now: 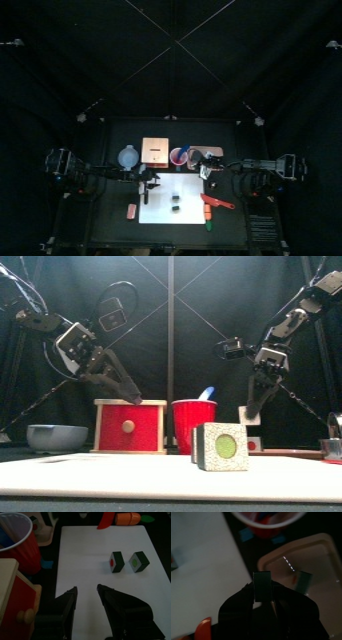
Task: Place sushi on board then cut the sushi with the knife then place the pieces on the plate
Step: Place the 4 sushi pieces on the plate
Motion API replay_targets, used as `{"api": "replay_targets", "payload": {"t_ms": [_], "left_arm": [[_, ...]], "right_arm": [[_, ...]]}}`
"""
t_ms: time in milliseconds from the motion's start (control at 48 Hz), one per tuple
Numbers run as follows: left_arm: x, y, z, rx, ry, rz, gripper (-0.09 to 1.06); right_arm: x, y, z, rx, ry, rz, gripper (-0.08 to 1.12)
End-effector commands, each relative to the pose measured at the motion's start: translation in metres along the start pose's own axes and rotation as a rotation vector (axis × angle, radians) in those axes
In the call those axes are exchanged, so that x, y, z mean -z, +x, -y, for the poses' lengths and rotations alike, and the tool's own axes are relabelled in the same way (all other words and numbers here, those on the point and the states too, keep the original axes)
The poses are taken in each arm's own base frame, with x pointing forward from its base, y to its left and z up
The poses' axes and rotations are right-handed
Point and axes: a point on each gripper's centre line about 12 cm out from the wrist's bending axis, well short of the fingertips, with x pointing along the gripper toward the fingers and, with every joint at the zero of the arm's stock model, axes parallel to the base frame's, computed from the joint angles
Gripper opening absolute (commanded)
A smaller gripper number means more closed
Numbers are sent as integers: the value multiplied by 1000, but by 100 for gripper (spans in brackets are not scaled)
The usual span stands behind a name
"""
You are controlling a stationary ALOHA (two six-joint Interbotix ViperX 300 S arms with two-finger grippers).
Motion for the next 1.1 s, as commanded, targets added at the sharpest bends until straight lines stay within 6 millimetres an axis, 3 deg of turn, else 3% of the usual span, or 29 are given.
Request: {"api": "replay_targets", "payload": {"t_ms": [21,125,271,438,583,792,979,1104], "left_arm": [[-12,-2,-3,-7,-1,37,77],[-12,-2,-4,-11,-3,37,77],[-12,-1,-6,-15,-5,37,77],[-12,-1,-8,-20,-8,38,77],[-12,-2,-9,-22,-7,38,77],[-13,-1,-9,-22,-7,40,77],[-14,-2,-9,-22,-6,43,77],[-16,-3,-9,-22,-8,50,77]], "right_arm": [[-7,-18,30,64,72,61,61],[-3,-19,53,116,121,56,61],[11,-6,69,152,157,-5,61],[25,17,73,151,170,-93,62],[34,33,73,146,175,-153,71],[27,28,73,147,166,-132,83],[6,3,46,102,91,-66,83],[-9,-8,7,24,-12,-6,83]]}}
